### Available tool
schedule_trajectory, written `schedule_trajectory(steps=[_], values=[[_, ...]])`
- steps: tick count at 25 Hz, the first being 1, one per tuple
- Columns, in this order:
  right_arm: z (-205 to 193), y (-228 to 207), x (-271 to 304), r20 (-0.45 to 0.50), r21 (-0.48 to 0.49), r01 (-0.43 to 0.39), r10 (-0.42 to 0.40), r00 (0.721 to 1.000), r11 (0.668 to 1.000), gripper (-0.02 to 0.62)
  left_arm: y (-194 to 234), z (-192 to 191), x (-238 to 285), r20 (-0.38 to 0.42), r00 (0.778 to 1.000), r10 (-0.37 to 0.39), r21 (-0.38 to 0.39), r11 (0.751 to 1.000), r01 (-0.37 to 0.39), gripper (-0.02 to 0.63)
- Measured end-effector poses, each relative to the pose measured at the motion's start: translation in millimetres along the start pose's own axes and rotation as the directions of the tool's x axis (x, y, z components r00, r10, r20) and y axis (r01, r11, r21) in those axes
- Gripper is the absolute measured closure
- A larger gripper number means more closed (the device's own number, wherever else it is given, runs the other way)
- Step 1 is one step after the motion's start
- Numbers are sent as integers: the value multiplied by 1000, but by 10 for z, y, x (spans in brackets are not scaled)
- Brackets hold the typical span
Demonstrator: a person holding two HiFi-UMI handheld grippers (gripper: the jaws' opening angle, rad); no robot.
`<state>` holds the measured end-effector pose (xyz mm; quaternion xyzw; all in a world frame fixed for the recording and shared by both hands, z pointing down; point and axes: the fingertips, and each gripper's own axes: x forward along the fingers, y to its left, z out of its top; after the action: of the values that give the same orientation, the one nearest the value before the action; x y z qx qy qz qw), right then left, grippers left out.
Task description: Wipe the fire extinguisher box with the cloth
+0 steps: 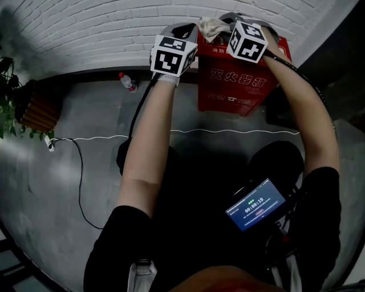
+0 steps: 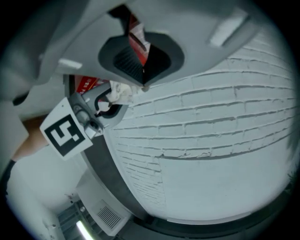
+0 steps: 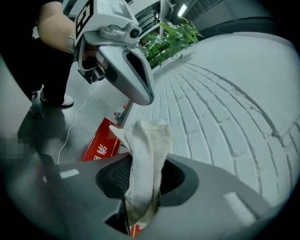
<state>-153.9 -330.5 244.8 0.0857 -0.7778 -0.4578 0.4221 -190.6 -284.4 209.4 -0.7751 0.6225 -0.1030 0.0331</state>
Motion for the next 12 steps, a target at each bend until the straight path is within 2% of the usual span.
schedule_trajectory(steps=[3, 7, 12], values=[[174, 193, 187, -4, -39, -44, 44, 999, 998, 472, 147, -127, -114, -22, 1000, 18, -32, 999, -18, 603], [164, 376, 370, -55, -92, -93, 88, 995, 991, 472, 113, -224, -134, -43, 999, -7, -55, 998, 5, 603], [2, 412, 322, -85, -84, -121, 113, 990, 989, 476, -127, -141, -19, -34, 998, -52, -26, 998, 51, 603]])
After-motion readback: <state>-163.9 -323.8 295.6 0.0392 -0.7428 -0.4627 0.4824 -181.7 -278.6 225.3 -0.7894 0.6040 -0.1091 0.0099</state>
